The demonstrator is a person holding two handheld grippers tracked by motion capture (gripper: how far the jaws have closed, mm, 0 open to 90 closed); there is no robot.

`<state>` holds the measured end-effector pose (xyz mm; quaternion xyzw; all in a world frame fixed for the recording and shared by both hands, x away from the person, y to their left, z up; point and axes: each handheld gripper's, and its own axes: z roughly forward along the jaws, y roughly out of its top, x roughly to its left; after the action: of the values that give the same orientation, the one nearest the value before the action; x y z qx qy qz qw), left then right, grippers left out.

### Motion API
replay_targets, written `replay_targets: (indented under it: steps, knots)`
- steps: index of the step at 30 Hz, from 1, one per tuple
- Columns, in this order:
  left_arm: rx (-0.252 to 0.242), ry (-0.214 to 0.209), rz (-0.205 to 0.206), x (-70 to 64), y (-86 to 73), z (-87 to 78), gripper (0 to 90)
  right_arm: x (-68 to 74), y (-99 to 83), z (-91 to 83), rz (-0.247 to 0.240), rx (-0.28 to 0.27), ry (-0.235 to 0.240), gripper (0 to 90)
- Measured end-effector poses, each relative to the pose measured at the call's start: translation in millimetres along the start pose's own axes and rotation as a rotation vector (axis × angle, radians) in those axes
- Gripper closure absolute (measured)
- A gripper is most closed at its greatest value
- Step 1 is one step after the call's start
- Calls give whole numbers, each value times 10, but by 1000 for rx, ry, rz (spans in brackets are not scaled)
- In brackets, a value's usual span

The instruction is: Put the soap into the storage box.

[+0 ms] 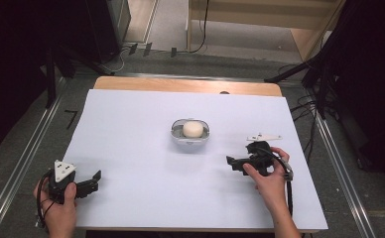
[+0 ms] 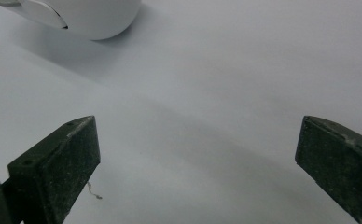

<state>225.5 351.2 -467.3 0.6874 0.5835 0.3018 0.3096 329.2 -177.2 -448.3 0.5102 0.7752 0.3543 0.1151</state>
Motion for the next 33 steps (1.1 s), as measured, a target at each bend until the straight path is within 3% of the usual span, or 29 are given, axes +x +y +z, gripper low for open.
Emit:
replay_targets:
  steps: [10,20,33]
  knots:
    - [1,0,2,-1,0,-1,77,-147,-181,-121,24,-39,-19,63]
    - [1,-1,4,-2,0,-1,77,-346,-390,-237,76,-64,-24,64]
    - [1,-2,5,-2,0,-1,77,-561,-646,-453,83,-89,-66,66]
